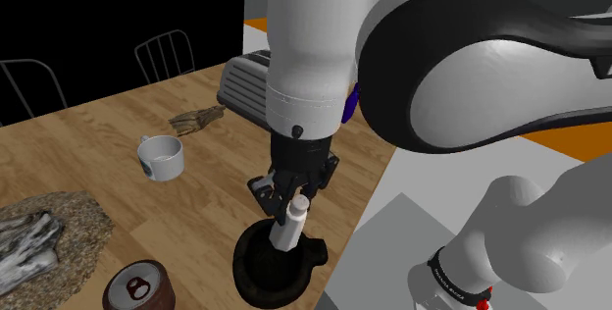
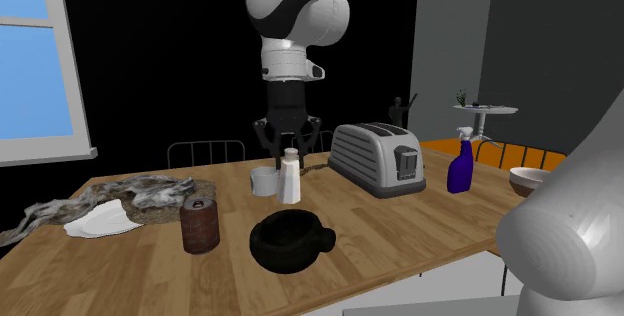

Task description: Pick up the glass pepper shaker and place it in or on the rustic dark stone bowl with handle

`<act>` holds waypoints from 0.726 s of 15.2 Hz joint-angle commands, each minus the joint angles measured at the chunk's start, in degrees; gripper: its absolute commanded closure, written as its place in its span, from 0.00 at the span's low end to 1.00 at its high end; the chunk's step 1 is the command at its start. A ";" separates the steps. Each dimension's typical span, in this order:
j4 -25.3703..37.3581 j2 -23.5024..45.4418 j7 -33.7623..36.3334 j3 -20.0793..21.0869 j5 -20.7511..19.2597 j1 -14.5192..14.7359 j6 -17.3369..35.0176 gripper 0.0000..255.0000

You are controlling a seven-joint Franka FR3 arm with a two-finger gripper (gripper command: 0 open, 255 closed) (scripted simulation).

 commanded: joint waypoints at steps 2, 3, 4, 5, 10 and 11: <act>-2.05 0.26 0.01 0.37 0.12 0.11 2.33 1.00; -2.70 0.40 0.01 0.49 0.14 0.13 3.12 1.00; -3.34 0.55 0.01 0.61 0.15 0.15 3.91 1.00; -3.97 0.73 0.02 0.74 0.15 0.16 4.70 1.00; -7.29 1.97 0.15 1.52 0.06 0.21 9.18 1.00; -7.29 1.96 0.15 1.52 0.07 0.21 9.17 1.00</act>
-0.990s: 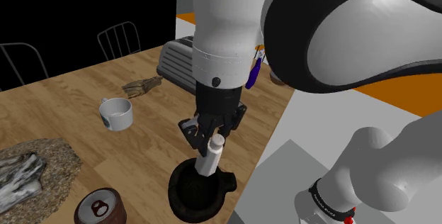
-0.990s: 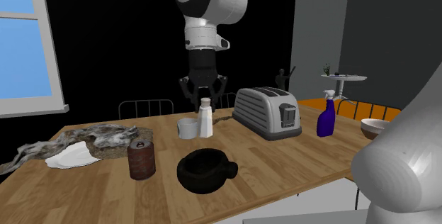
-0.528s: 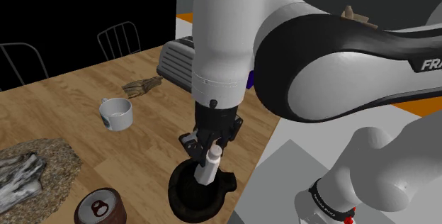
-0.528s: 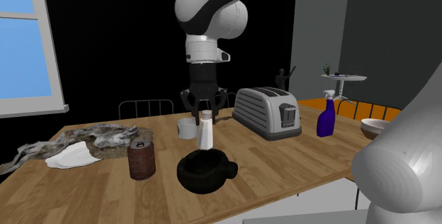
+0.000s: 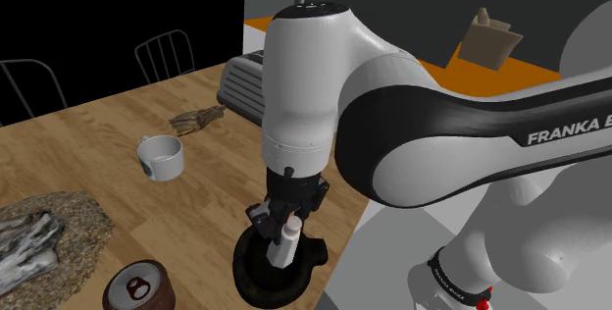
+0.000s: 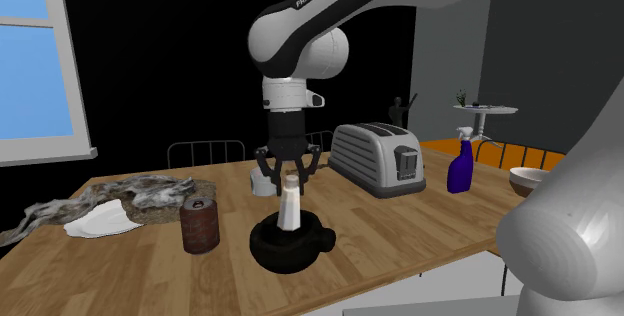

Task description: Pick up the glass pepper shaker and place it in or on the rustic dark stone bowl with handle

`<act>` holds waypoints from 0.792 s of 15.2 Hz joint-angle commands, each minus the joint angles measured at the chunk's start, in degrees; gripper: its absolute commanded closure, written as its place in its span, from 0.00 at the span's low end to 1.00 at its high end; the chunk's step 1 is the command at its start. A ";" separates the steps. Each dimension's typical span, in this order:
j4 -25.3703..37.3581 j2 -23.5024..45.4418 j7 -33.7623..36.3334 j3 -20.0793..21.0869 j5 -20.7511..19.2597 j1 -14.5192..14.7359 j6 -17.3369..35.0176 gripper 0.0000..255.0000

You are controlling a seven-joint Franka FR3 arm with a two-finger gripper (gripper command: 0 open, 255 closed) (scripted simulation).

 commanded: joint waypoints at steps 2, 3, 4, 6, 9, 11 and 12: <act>-0.35 0.12 0.04 0.10 0.00 0.02 0.52 1.00; -0.35 0.12 0.04 0.10 0.00 0.02 0.52 1.00; -0.35 0.12 0.04 0.10 0.00 0.02 0.52 1.00; -0.35 0.12 0.04 0.10 0.00 0.02 0.52 1.00; -0.35 0.12 0.04 0.10 0.00 0.02 0.52 0.00; -0.35 0.13 0.04 0.10 0.00 0.02 0.52 0.00; -0.35 0.13 0.04 0.10 0.00 0.02 0.52 0.00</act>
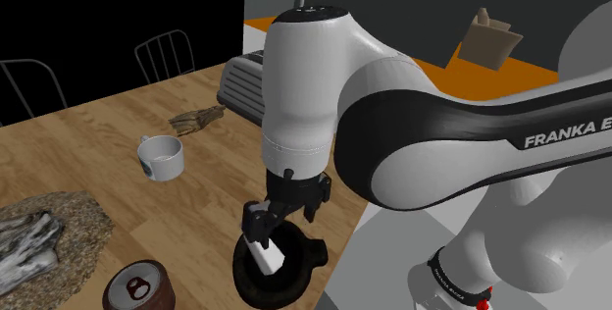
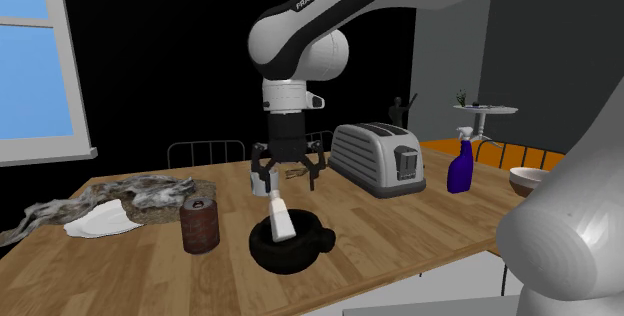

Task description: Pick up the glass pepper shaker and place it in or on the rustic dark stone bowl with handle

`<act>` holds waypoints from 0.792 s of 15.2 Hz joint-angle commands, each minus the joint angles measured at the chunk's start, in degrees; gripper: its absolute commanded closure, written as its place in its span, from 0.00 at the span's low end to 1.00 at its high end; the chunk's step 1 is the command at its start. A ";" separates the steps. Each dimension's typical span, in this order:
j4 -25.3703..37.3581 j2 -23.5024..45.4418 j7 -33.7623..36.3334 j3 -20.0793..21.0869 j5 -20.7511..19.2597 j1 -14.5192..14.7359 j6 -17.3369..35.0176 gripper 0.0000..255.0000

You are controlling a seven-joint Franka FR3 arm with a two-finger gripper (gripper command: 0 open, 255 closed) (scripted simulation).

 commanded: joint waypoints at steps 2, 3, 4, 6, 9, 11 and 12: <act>1.61 -0.39 -0.06 -0.33 -0.05 -0.08 -1.98 0.00; 3.30 -0.68 -0.08 -0.64 -0.14 -0.18 -3.94 0.00; 5.05 -0.88 -0.07 -0.92 -0.26 -0.28 -5.88 0.00; 6.48 -0.97 -0.05 -1.13 -0.37 -0.37 -7.40 0.00; 6.48 -0.97 -0.05 -1.13 -0.37 -0.37 -7.40 0.00; 6.48 -0.97 -0.05 -1.13 -0.37 -0.37 -7.40 0.00; 6.48 -0.97 -0.05 -1.13 -0.37 -0.37 -7.40 0.00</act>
